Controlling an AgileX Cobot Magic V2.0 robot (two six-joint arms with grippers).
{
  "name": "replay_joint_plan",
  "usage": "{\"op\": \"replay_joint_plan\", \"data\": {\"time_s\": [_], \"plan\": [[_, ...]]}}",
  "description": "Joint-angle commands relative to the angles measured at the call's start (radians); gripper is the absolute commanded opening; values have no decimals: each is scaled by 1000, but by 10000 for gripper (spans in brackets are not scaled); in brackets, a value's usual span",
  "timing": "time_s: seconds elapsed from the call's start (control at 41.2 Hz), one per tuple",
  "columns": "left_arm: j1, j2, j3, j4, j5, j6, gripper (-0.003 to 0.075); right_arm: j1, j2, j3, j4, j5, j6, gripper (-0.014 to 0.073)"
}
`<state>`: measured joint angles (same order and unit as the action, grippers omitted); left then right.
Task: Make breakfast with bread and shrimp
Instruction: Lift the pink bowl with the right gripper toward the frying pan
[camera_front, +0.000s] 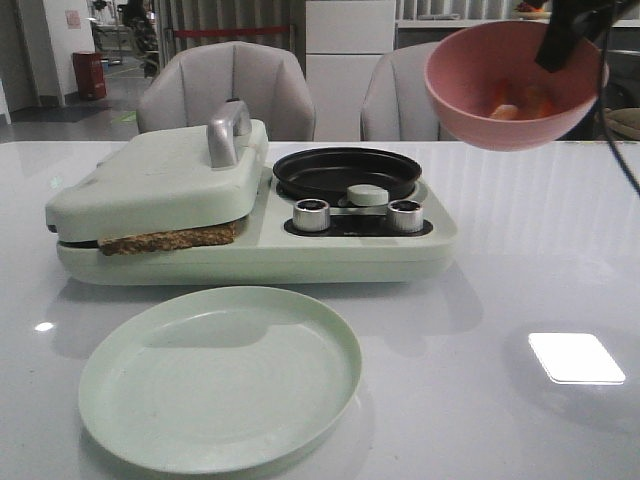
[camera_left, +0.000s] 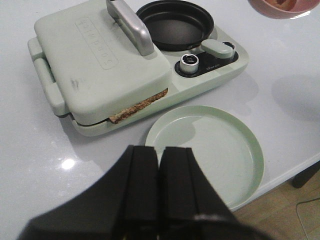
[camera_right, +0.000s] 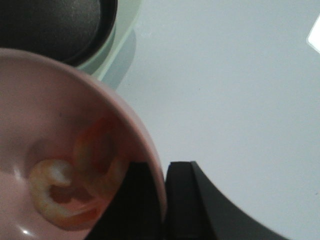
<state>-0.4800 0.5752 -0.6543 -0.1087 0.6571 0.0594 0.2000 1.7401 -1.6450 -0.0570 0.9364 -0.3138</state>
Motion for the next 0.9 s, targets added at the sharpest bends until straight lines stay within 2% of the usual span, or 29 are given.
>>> {"op": "replay_joint_plan", "data": {"time_s": [0.0,0.194,0.364,0.558,0.874], "plan": [[3,1,-28,-5,-77,-9,102,75,-50,-56,-212,-69,129,-30],[3,1,-28,-5,-77,-9,102,203,-14,-60,-588,-164,352,-30],[3,1,-28,-5,-77,-9,102,252,37,-78,-786,-245,464,-30],[3,1,-28,-5,-77,-9,102,295,119,-185,-956,-272,489,-30],[3,1,-28,-5,-77,-9,102,369,278,-366,-1249,-189,489,-30]]}}
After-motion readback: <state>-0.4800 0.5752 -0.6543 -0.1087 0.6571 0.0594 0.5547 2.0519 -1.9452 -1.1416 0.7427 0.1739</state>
